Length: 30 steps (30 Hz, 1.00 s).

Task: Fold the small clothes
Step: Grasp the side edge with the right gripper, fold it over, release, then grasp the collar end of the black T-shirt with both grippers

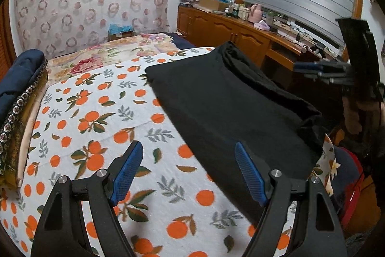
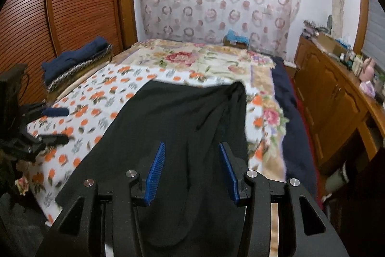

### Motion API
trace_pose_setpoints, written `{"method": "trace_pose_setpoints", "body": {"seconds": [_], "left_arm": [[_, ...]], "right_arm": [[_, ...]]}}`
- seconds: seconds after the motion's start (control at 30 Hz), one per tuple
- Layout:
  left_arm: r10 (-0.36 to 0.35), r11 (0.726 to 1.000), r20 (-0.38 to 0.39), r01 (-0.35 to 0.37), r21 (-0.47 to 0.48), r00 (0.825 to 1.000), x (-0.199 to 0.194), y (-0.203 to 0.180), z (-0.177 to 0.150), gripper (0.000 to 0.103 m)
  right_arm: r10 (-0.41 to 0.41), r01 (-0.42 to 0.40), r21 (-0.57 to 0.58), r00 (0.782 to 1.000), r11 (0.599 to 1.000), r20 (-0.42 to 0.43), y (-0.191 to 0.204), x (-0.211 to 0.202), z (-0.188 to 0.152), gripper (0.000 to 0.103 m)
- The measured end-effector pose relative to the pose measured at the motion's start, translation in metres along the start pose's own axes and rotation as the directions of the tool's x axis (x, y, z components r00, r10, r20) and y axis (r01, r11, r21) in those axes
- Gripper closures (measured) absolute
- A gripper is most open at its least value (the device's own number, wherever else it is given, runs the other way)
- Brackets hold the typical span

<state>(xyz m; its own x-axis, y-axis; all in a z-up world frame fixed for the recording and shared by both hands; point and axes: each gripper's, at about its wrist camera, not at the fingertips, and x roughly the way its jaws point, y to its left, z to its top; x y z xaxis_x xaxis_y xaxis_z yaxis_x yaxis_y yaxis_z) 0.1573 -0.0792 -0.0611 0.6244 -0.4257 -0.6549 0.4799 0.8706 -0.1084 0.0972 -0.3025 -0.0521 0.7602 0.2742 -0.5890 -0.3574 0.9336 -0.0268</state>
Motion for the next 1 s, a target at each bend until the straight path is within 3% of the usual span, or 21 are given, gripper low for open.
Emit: {"method": "trace_pose_setpoints", "body": {"seconds": [0.3, 0.47, 0.5, 0.53, 0.57, 0.63, 0.8, 0.97, 1.0], "left_arm": [[-0.016, 1.000, -0.007, 0.016, 0.010, 1.000, -0.006, -0.023, -0.012, 0.023], [-0.033, 0.999, -0.003, 0.033, 0.009, 0.999, -0.010, -0.031, -0.014, 0.023], [-0.039, 0.999, -0.006, 0.039, 0.007, 0.999, -0.010, -0.032, -0.014, 0.023], [-0.045, 0.999, -0.007, 0.045, 0.007, 0.999, -0.010, -0.032, -0.014, 0.023], [-0.047, 0.999, -0.006, 0.047, 0.007, 0.999, -0.010, -0.033, -0.014, 0.023], [-0.049, 0.999, -0.007, 0.049, 0.008, 0.999, -0.010, -0.034, -0.014, 0.023], [-0.049, 0.999, -0.016, 0.049, 0.007, 0.999, -0.010, -0.036, -0.017, 0.023], [-0.054, 0.999, -0.033, 0.054, 0.003, 0.998, -0.004, -0.039, -0.019, 0.023], [-0.052, 0.999, -0.037, 0.053, 0.005, 0.998, -0.003, -0.040, -0.020, 0.023]], "right_arm": [[-0.010, 0.011, 0.043, 0.999, 0.999, -0.035, 0.010, -0.019, -0.026, 0.055], [-0.009, 0.013, 0.038, 0.995, 0.999, -0.099, 0.013, -0.015, -0.044, 0.056], [0.009, -0.003, 0.060, 0.995, 0.998, -0.101, 0.008, -0.015, -0.047, 0.063], [0.024, -0.017, 0.073, 0.995, 0.997, -0.100, 0.005, -0.016, -0.046, 0.089], [0.052, -0.044, 0.083, 0.994, 0.996, -0.099, 0.002, -0.017, -0.048, 0.097], [0.070, -0.064, 0.085, 0.995, 0.994, -0.065, -0.002, -0.026, -0.047, 0.099], [-0.007, -0.003, 0.164, 0.998, 0.986, 0.059, -0.026, -0.070, -0.051, 0.100], [-0.151, 0.171, 0.215, 0.983, 0.962, -0.105, -0.054, -0.054, -0.076, 0.099], [-0.163, 0.187, 0.228, 0.979, 0.956, -0.123, -0.057, -0.053, -0.079, 0.094]]}}
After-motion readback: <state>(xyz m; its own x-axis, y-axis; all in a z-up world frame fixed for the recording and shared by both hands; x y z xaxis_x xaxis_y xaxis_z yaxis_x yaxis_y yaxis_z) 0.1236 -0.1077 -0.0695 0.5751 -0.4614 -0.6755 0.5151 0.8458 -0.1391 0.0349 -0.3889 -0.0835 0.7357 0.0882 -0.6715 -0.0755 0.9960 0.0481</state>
